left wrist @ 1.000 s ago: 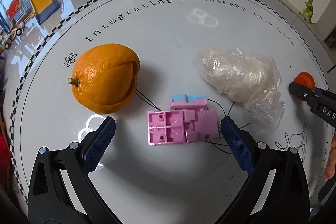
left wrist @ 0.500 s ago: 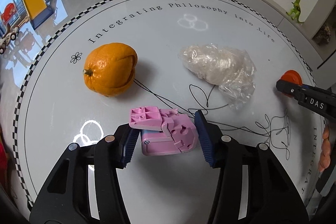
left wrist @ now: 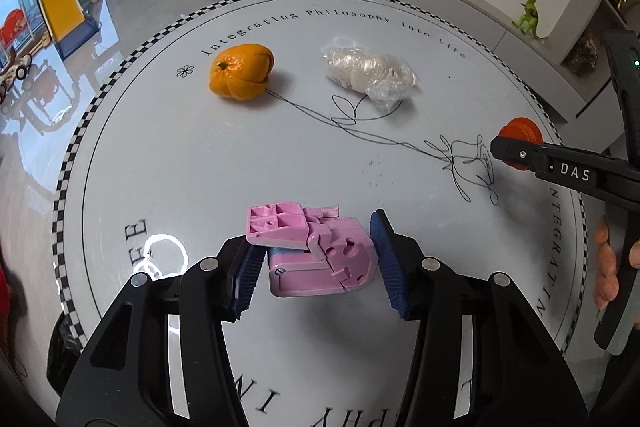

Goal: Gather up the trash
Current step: 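Grasp the pink toy block with the left tool while the right tool grasps the orange cup, then carry pink block and orange cup over the black bin and open both tools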

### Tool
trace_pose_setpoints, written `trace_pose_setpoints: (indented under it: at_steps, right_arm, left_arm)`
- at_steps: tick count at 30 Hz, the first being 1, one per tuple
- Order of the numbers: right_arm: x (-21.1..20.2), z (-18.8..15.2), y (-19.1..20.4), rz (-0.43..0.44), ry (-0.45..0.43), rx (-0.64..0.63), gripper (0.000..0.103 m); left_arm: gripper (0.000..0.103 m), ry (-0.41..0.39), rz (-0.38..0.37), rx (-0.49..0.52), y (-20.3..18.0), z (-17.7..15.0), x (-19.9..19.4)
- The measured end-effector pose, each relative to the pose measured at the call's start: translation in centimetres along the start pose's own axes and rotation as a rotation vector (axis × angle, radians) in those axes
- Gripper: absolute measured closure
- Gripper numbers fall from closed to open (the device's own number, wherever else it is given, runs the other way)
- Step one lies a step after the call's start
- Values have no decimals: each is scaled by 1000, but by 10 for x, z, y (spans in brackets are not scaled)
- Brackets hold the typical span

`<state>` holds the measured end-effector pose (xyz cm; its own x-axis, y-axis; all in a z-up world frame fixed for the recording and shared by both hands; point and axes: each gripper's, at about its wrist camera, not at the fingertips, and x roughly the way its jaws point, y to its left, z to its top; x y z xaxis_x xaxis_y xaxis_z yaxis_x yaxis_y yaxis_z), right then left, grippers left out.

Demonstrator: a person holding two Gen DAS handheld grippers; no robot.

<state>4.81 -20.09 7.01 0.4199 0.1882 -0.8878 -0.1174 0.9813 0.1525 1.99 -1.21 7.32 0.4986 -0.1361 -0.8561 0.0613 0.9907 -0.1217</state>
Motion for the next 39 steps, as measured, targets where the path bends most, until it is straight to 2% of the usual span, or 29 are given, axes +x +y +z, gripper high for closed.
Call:
trace_pose_setpoints:
  at_steps: [9,16,26,33,39]
  right_arm:
    - [-28,-50,59,60,3,-48,68]
    - [-33,-91,111,119,22,-120,68]
    - [-39,-152,204,222,42,-294,68]
    - [-38,-205,295,331,83,-457,68]
    - [-24,-246,360,374,147,-577,68]
  left_arm:
    - [52,-25,-9,-45,24,-61,-46]
    - [52,-40,18,-93,52,-109,-74]
    - [52,-88,118,-189,110,-188,-115]
    - [52,-89,210,-320,172,-252,-135]
    - [51,-78,275,-450,221,-303,-149]
